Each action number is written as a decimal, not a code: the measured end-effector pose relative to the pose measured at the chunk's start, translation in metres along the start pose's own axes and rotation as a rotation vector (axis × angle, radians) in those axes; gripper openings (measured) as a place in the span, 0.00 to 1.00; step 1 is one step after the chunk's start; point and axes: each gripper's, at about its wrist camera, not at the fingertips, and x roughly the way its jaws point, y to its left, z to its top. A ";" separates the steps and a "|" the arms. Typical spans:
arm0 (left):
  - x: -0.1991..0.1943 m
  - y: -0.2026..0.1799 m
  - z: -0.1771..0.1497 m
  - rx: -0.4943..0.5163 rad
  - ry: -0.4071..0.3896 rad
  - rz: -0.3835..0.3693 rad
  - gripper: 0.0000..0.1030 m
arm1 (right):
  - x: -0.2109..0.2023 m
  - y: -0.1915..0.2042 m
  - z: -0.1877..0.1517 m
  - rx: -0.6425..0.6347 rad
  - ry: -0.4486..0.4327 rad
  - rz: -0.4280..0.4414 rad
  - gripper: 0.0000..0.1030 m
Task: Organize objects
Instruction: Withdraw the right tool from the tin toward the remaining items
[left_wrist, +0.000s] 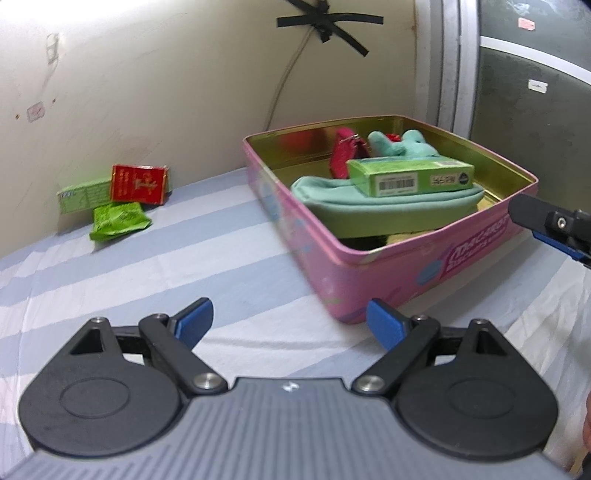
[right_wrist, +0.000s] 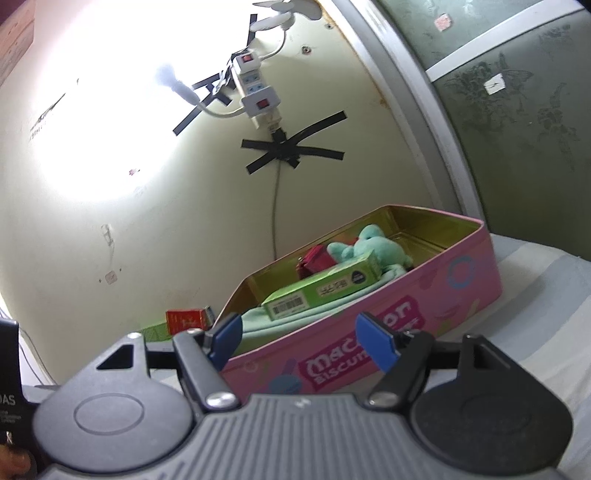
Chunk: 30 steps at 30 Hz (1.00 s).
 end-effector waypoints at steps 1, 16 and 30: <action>0.001 0.003 -0.001 -0.005 0.003 0.002 0.89 | 0.001 0.003 -0.001 -0.003 0.004 0.002 0.69; 0.008 0.049 -0.025 -0.087 0.046 0.027 0.90 | 0.015 0.039 -0.021 -0.077 0.071 0.043 0.70; 0.018 0.100 -0.039 -0.181 0.056 0.104 0.90 | 0.038 0.087 -0.052 -0.185 0.192 0.095 0.70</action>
